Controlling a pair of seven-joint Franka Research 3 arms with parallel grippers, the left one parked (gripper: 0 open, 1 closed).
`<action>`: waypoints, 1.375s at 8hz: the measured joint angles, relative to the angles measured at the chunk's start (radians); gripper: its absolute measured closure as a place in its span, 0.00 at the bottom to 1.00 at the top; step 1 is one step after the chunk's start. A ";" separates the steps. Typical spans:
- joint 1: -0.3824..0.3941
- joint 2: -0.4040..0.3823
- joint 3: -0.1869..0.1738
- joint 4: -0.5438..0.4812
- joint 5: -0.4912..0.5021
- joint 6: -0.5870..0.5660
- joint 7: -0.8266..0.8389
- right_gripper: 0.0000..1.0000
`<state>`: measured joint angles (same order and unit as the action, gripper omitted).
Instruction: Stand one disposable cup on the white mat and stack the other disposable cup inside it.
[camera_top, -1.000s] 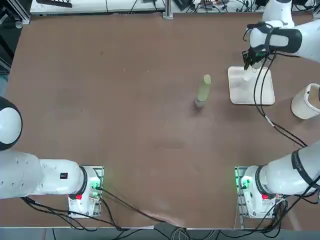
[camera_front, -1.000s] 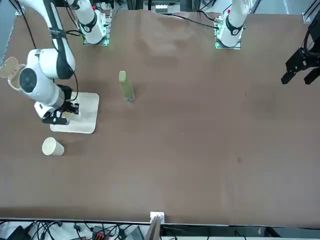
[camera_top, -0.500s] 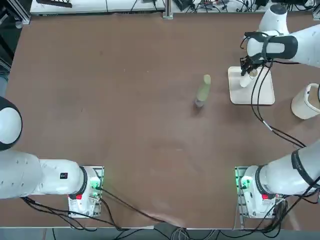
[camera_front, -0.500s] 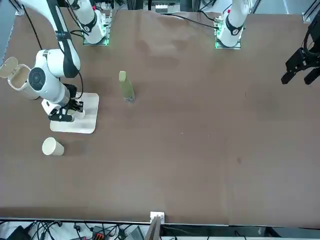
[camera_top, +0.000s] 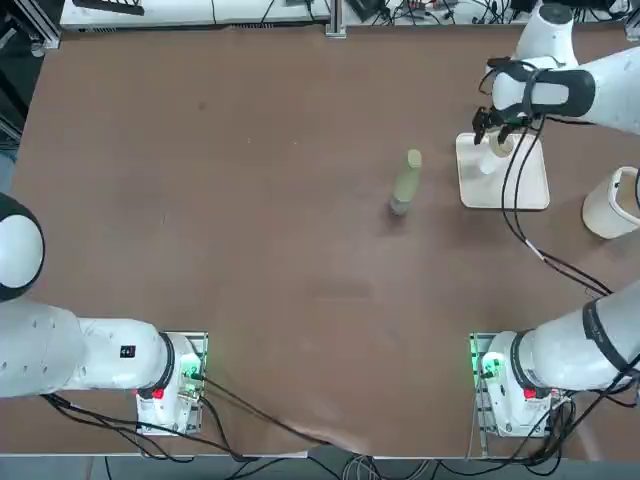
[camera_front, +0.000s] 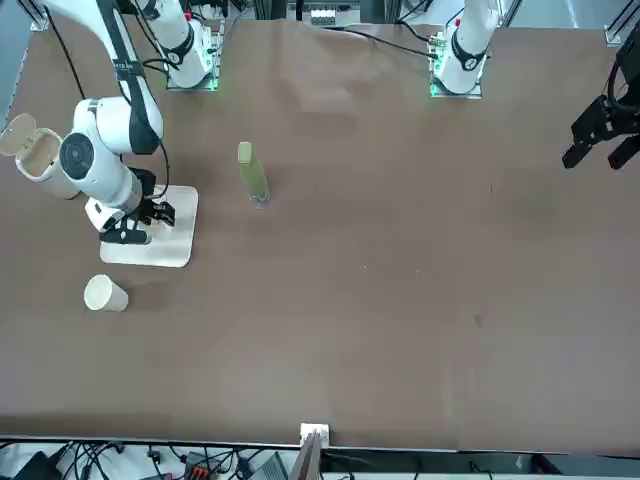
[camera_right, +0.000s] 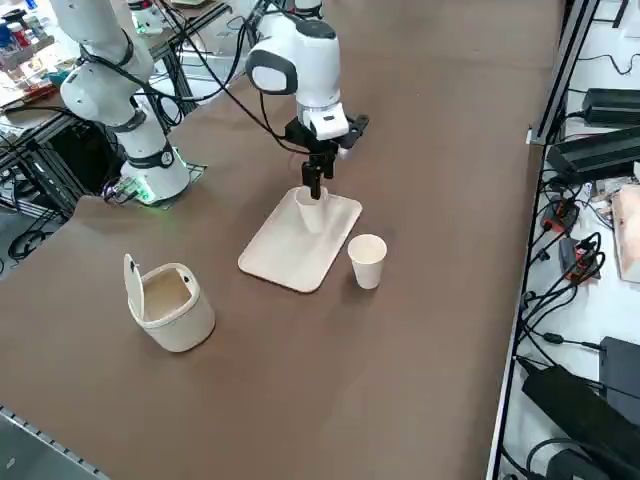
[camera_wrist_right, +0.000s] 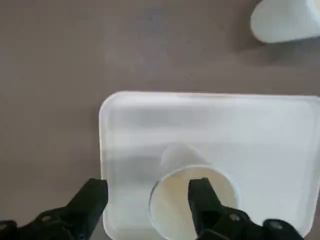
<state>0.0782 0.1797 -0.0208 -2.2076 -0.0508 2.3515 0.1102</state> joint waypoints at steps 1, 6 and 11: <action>-0.001 -0.019 -0.002 0.059 -0.002 -0.062 0.000 0.00; -0.084 0.132 -0.015 0.441 -0.075 -0.209 -0.068 0.03; -0.113 0.340 -0.015 0.486 -0.171 -0.042 -0.070 0.06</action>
<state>-0.0346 0.5196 -0.0360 -1.7218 -0.2220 2.3091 0.0405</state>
